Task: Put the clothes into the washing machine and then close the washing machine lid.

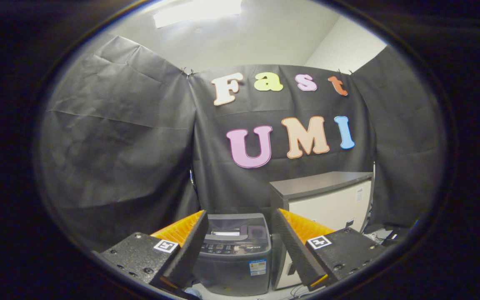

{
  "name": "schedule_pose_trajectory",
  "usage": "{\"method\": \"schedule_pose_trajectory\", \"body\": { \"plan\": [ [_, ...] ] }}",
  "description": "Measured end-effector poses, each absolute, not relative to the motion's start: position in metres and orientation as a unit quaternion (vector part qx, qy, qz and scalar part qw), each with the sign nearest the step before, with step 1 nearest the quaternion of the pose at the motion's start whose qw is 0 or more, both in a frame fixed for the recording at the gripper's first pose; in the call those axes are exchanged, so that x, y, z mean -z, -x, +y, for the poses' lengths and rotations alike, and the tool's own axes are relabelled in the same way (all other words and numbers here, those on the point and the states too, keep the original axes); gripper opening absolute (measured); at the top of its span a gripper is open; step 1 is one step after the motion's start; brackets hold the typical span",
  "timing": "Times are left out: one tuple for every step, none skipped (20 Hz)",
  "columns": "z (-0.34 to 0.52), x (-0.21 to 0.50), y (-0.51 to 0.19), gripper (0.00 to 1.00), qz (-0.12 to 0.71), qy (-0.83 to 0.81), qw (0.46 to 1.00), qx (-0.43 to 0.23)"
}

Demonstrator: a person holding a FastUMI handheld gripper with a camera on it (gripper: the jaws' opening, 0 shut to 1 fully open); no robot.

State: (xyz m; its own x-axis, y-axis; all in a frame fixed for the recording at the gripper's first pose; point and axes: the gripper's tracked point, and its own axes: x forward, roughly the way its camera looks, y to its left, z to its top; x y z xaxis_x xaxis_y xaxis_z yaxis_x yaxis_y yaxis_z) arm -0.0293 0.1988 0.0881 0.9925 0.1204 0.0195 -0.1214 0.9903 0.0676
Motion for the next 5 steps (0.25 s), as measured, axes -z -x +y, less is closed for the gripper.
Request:
{"method": "schedule_pose_trajectory", "body": {
  "plan": [
    [0.1996,-0.0869,0.0297,0.97,-0.005,-0.035,0.997,-0.062],
    [0.2005,-0.0852,0.03,0.97,-0.001,-0.039,0.997,-0.064],
    [0.2014,-0.0847,0.0306,0.97,-0.001,-0.044,0.997,-0.068],
    [0.2018,-0.0873,0.0303,0.97,-0.005,-0.05,0.996,-0.071],
    [0.2009,-0.0906,0.0309,0.97,-0.01,-0.054,0.996,-0.07]
  ]
}}
